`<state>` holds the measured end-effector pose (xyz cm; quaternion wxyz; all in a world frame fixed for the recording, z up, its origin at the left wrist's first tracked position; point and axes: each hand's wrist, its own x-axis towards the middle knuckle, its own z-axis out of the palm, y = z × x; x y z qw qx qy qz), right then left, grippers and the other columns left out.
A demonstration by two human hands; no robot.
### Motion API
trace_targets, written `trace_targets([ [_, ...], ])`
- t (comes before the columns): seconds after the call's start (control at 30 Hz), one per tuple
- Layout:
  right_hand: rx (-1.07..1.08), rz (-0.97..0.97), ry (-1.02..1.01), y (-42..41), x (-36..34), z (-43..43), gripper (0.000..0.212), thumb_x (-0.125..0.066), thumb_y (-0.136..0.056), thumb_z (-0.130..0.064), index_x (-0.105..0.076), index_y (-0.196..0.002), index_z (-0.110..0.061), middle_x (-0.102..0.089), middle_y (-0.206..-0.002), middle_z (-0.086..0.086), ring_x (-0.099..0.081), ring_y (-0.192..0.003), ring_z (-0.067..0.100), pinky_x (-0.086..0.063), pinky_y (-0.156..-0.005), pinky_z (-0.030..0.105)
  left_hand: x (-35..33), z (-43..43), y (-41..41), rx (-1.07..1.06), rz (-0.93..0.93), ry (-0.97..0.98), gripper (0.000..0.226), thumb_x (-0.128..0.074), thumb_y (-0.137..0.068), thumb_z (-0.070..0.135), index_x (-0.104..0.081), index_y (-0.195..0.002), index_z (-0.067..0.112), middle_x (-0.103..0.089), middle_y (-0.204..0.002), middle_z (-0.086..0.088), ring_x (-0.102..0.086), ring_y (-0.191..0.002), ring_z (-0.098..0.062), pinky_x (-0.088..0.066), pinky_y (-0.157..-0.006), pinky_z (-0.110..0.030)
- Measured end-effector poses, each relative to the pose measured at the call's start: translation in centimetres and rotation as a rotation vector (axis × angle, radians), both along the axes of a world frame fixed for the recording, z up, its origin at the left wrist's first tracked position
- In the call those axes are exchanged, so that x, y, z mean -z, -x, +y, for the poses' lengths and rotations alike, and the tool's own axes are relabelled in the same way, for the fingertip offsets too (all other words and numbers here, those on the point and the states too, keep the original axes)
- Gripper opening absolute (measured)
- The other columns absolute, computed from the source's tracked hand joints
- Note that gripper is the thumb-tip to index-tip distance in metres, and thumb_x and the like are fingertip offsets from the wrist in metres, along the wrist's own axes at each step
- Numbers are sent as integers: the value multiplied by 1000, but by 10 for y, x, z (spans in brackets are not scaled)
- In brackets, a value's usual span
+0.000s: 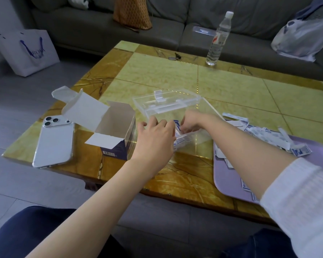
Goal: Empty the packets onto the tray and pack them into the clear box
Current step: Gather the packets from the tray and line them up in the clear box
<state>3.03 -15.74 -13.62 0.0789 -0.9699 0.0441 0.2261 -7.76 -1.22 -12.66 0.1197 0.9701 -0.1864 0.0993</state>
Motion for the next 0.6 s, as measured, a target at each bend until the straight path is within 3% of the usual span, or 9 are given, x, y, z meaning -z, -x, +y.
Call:
trace_targets([
  [0.13,-2,-27,47,-2,2,-1,34,-50,-92,-5,-46,-58,-8,-47,-60,6,-46,-52,16,-37,-48,23,0,0,-1,-7,3,8,17,-39,-98,31,-47,-108,20,-57,-112,4,-40,-110,-22,-27,-94,-37],
  [0.23,7,7,-33,-3,0,-2,26,-48,-93,-4,-51,-67,-4,-53,-68,10,-59,-69,25,-44,-56,26,0,0,0,-2,9,9,17,-39,-98,32,-47,-108,20,-57,-113,4,-39,-110,-22,-27,-94,-38],
  [0.33,-6,-46,-67,0,-8,-4,15,-46,-91,-3,-61,-91,2,-63,-87,15,-64,-87,28,-48,-66,30,-1,0,-1,-1,14,4,16,-39,-98,32,-46,-107,21,-56,-113,5,-40,-111,-21,-27,-95,-38],
  [0.4,-41,-168,-78,4,-13,-8,20,-44,-92,-7,-62,-92,1,-64,-96,15,-61,-93,30,-49,-77,30,-1,-1,-3,-6,29,12,16,-39,-98,32,-46,-107,22,-56,-112,5,-40,-110,-20,-27,-95,-37],
  [0.47,-56,-310,-155,16,-21,-14,25,-41,-95,-15,-60,-106,-2,-63,-109,11,-59,-101,28,-48,-91,38,-3,-3,-5,-7,46,10,16,-38,-98,33,-46,-106,22,-56,-111,5,-42,-108,-20,-27,-94,-37],
  [0.6,-147,-723,-320,55,-35,-25,22,-41,-97,-15,-56,-114,-12,-58,-113,1,-55,-96,14,-48,-84,31,-9,-8,-8,-23,63,-35,16,-41,-97,32,-45,-109,22,-57,-112,3,-45,-108,-21,-29,-94,-39],
])
